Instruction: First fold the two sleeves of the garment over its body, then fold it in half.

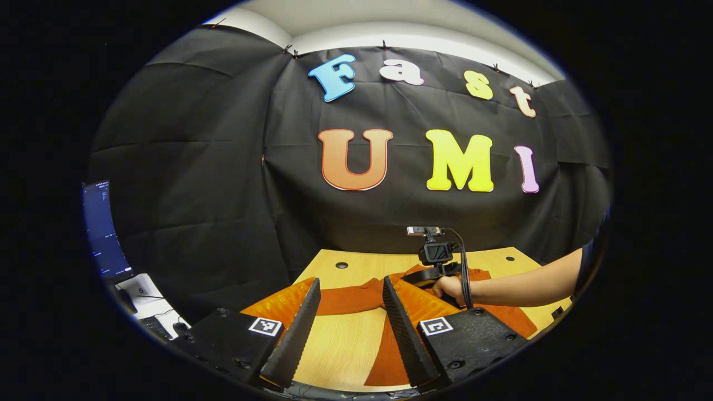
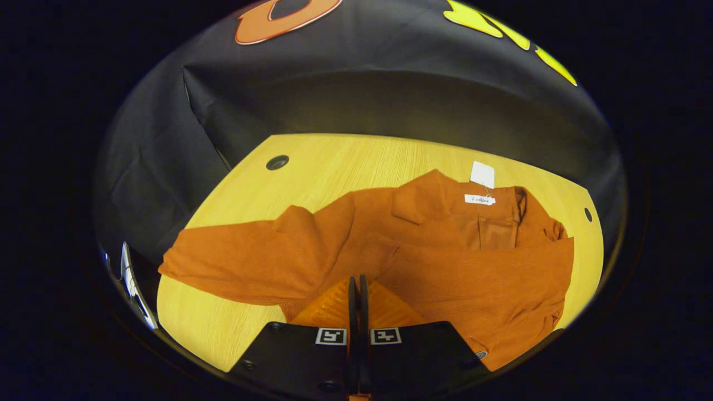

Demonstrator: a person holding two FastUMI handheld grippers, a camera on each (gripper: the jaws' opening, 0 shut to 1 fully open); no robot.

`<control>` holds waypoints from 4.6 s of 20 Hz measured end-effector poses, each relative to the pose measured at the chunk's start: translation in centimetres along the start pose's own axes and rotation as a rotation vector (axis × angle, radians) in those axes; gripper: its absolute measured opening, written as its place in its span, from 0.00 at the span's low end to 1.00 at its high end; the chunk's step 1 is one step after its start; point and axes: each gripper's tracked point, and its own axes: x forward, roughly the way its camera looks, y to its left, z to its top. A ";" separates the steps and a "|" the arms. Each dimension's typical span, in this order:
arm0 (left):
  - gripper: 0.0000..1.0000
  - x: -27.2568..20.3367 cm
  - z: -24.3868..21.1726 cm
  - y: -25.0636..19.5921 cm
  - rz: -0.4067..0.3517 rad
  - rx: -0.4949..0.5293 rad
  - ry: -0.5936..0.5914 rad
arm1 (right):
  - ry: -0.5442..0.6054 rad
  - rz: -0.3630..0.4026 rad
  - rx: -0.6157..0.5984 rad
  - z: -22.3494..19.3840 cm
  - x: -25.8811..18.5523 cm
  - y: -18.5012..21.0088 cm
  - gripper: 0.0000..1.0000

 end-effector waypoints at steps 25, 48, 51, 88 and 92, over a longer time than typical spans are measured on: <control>0.75 10.9 -0.8 11.9 0.051 -0.075 0.007 | -0.608 0.167 -0.049 6.8 -35.1 -1.5 0.84; 0.73 28.2 -26.2 21.7 0.206 -0.109 0.532 | -0.734 0.145 -0.106 3.1 -43.5 -5.7 0.83; 0.72 28.4 -26.3 22.0 0.215 -0.110 0.527 | -0.731 0.135 -0.102 2.8 -43.7 -6.1 0.83; 0.02 28.1 -0.8 -9.4 -0.285 -0.103 0.126 | -0.833 0.117 0.039 2.5 -46.4 -14.3 0.83; 0.03 28.3 0.3 -18.5 -0.369 -0.161 0.126 | -0.848 0.085 0.076 2.4 -47.2 -18.2 0.83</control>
